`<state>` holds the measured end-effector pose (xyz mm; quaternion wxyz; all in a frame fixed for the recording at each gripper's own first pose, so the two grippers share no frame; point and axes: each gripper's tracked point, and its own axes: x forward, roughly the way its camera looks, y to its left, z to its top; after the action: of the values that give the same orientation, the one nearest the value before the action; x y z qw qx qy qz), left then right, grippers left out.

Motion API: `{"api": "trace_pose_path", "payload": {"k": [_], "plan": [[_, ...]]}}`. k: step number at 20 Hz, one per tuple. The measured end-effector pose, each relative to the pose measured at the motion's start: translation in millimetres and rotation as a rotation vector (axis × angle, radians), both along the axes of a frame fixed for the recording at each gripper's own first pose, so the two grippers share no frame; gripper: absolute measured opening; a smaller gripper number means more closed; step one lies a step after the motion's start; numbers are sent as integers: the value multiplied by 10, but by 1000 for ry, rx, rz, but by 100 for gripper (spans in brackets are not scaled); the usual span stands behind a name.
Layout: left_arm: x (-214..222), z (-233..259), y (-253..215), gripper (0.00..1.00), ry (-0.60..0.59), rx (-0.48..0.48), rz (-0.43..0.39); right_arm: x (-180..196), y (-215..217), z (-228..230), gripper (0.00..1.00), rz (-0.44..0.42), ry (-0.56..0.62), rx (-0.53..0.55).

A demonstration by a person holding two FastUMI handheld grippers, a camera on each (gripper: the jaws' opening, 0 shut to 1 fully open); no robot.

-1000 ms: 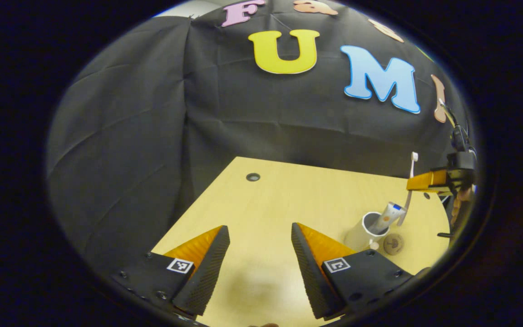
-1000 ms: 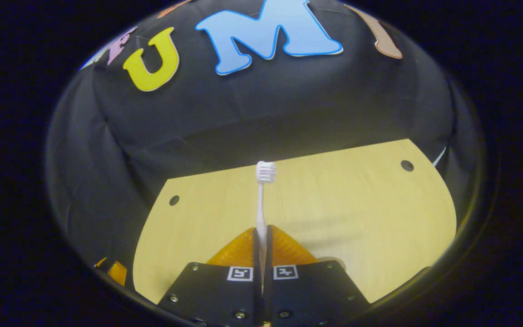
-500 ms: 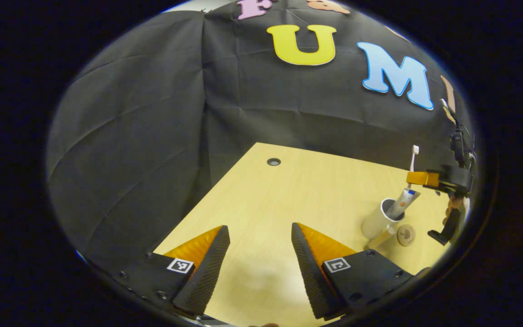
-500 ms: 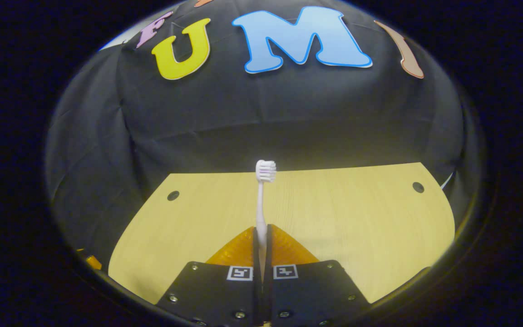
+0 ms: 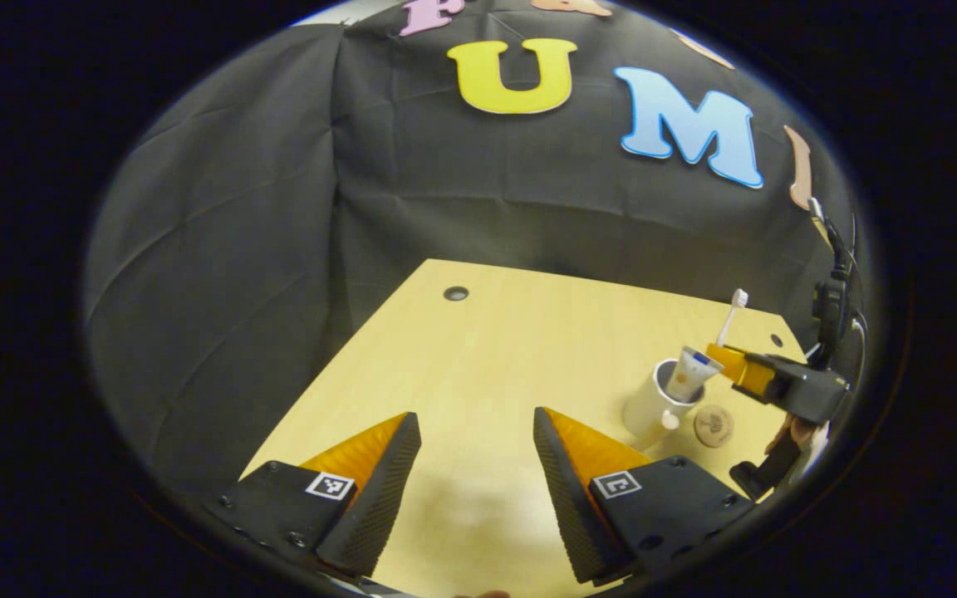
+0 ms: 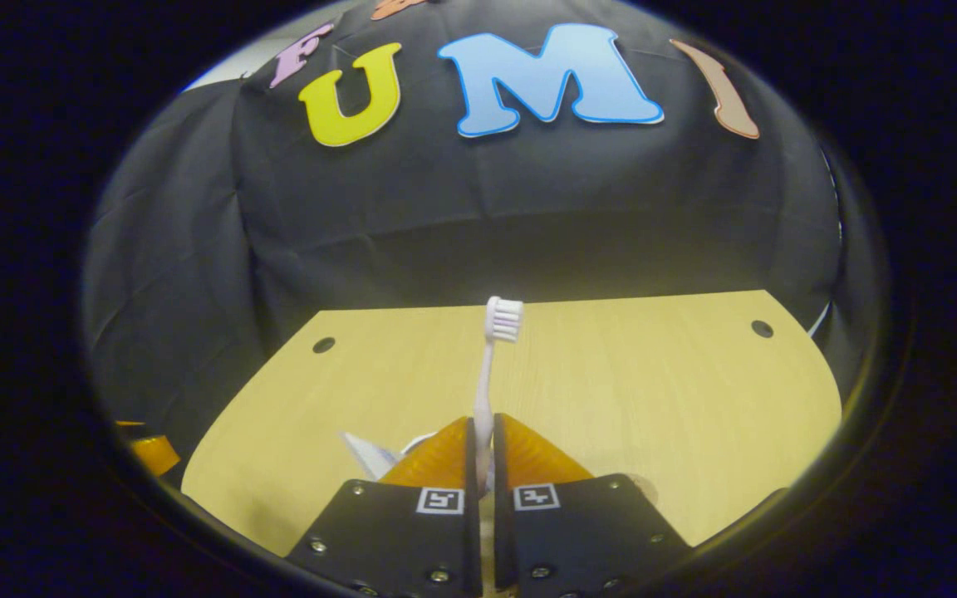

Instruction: Put the toothbrush and toothpaste on the desktop into the cup, then pick up the cup and place it on the coaster on the desktop.

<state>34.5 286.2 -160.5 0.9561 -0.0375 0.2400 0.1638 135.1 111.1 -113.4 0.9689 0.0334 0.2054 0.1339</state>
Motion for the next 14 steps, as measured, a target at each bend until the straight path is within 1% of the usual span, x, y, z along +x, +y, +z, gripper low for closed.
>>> {"api": "trace_pose_path", "payload": {"k": [1, 2, 3, 4, 5, 7, 8, 10, 11, 14], "plan": [[-5, 8, -16, 89, 2, 2, -16, -76, -25, -42, 9, 1, -3, -20], [-6, 22, -25, 84, 6, 0, -35, -125, -36, -67, 10, 4, -8, -25], [-4, 31, -45, 84, 8, -5, -55, -185, -51, -97, 9, 7, -7, -23], [-5, 46, -61, 84, 13, -10, -76, -239, -42, -129, 10, 18, 6, -16], [-8, 58, -74, 84, 17, -15, -95, -299, -51, -170, 14, 22, 19, -17], [-13, 94, -122, 84, 30, -21, -138, -368, -92, -200, 15, 22, 28, -23], [-28, 101, -146, 89, 36, -22, -162, -406, -126, -209, 14, 19, 33, -28], [-9, 112, -201, 89, 47, -26, -220, -482, -211, -248, 15, 12, 50, -33], [14, 105, -276, 84, 59, -30, -256, -514, -277, -277, 15, 3, 60, -33], [151, 59, -605, 93, 114, -45, -375, -606, -500, -332, 15, -39, 87, -23]]}}
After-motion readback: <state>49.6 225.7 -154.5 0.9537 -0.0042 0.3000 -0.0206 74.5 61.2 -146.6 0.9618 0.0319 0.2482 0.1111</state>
